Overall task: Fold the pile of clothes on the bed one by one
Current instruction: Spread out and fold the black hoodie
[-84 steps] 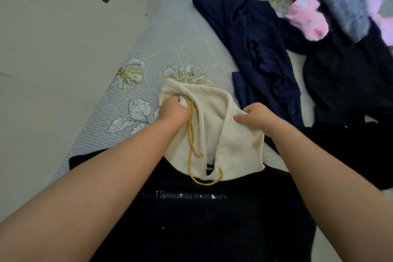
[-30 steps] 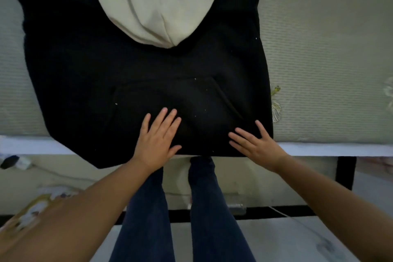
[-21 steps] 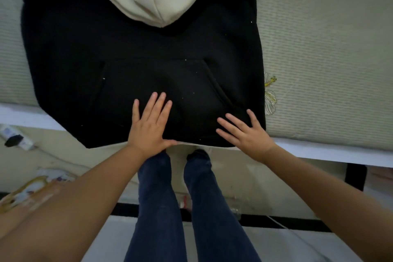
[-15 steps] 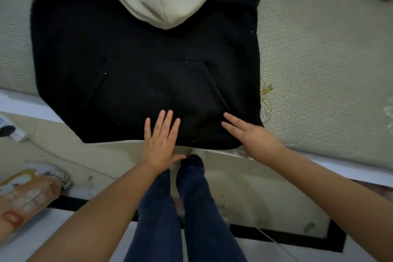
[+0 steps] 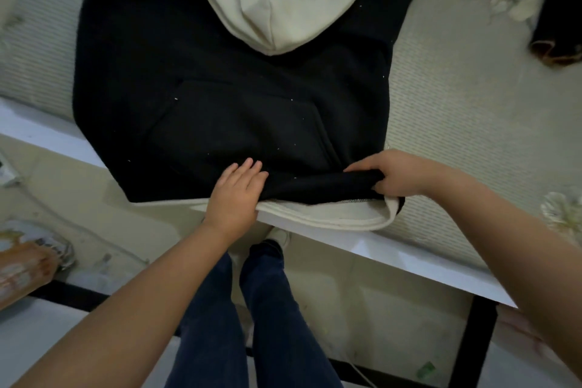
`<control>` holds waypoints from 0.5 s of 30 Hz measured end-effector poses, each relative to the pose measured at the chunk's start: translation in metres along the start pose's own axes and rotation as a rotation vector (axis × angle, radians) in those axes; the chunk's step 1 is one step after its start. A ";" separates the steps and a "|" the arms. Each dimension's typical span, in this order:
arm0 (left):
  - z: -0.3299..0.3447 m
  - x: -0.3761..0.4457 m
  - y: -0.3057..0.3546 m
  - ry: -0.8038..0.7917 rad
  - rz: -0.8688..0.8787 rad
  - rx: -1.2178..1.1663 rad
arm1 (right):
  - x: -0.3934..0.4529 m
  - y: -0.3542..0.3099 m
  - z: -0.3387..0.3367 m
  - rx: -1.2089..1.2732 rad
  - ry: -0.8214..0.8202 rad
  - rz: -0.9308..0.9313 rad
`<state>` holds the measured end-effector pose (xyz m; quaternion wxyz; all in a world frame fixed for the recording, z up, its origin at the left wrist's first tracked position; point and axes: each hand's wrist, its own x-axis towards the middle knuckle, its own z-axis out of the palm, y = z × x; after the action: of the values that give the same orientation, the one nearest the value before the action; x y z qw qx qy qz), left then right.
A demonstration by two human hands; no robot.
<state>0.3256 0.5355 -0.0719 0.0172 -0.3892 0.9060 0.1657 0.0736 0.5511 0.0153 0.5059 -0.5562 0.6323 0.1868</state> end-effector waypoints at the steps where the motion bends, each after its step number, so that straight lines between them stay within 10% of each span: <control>1: -0.013 0.007 -0.001 -0.033 -0.001 -0.017 | 0.000 -0.003 0.009 -0.090 0.054 -0.018; 8: -0.046 0.053 0.001 -0.361 -0.138 -0.060 | 0.000 -0.064 0.109 -0.311 0.607 0.077; 15: -0.038 0.023 -0.011 -0.016 -0.055 0.099 | 0.034 -0.049 0.068 -0.119 0.835 0.099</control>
<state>0.3212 0.5006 -0.0430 0.0481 -0.4113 0.9019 0.1232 0.1509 0.5730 -0.0261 0.1638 -0.5814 0.7970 0.0054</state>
